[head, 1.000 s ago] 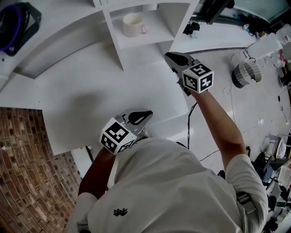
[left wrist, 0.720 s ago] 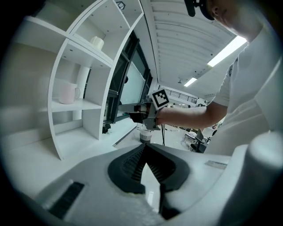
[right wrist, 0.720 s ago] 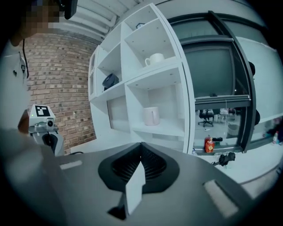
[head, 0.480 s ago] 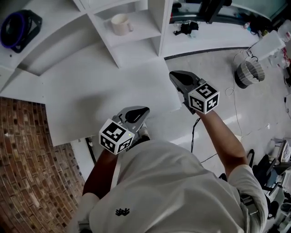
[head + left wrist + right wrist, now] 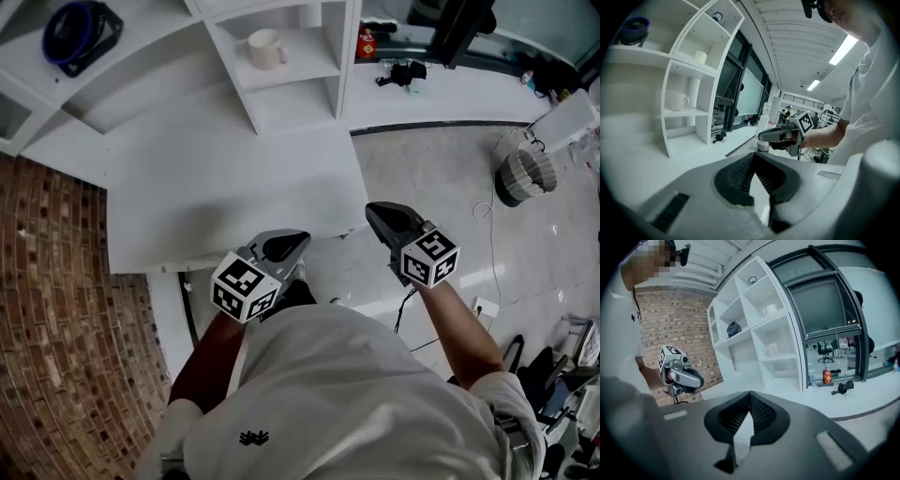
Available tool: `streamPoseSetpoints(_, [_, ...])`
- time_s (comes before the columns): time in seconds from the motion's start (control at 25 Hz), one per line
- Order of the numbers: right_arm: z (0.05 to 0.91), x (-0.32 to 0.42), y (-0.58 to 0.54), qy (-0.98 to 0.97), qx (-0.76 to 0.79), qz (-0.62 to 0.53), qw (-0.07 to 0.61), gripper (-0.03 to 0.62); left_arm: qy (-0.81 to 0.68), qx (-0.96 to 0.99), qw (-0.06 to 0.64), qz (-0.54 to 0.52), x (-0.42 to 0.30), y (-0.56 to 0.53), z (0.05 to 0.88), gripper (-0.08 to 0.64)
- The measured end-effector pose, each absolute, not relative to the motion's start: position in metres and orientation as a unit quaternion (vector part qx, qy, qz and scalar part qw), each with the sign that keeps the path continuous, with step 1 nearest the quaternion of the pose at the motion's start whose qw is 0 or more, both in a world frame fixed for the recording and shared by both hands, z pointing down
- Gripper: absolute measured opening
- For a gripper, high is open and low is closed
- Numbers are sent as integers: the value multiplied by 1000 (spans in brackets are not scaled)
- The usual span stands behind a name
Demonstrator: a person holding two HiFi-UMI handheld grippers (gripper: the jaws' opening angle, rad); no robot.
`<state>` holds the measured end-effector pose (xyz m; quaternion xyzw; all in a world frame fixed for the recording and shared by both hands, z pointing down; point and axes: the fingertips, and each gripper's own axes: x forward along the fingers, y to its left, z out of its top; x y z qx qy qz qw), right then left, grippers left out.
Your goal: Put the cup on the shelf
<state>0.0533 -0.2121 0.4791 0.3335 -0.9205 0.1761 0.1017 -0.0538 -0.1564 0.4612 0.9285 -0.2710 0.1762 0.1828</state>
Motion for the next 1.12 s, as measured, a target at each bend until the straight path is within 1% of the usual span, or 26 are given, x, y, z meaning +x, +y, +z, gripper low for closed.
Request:
streamPoseSetpoints(0.56, [487,51,-112,-935,297,156,117,9,-292,919,195,181,-40,-80,475,6])
streamPoseSetpoints(1.12, [473,66,-68,-939,293,139,114,9,-293,921,185,177,-21,-43,474,6])
